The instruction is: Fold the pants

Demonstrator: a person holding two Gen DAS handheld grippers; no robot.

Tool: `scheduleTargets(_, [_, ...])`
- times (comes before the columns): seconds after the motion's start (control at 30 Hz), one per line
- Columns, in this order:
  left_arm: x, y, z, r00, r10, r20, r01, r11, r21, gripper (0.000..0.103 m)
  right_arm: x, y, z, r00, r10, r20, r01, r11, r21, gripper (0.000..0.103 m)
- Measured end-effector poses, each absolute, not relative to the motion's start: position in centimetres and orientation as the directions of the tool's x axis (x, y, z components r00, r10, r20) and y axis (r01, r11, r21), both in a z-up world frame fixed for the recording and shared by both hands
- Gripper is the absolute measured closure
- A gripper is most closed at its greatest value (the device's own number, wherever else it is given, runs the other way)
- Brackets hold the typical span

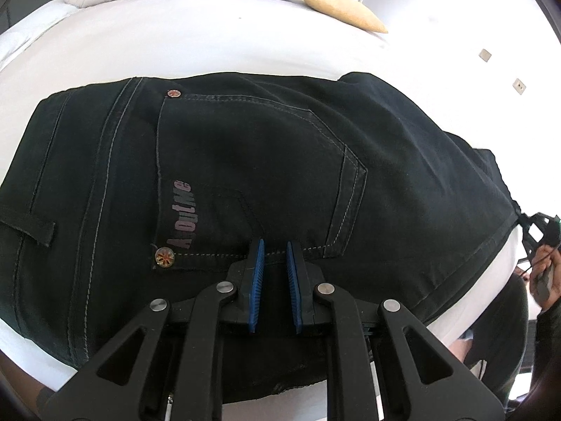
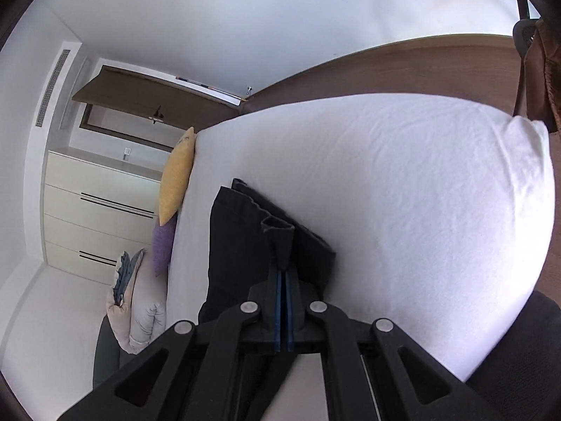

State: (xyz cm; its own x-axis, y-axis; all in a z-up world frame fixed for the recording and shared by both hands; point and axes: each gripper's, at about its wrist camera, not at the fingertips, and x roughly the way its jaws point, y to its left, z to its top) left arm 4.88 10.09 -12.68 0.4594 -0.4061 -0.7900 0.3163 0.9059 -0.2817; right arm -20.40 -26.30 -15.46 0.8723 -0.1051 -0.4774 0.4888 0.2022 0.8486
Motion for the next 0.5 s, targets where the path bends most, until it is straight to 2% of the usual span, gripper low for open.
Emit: scheduleTargets(0.5, [3.9,11.3,-12.9,0.486,-0.432,-0.760,0.317,0.897,-0.307,0.089,-21.3,-26.0,-15.9,0.863,-0.119,-0.491,0.505,0.193,0.841,0.103])
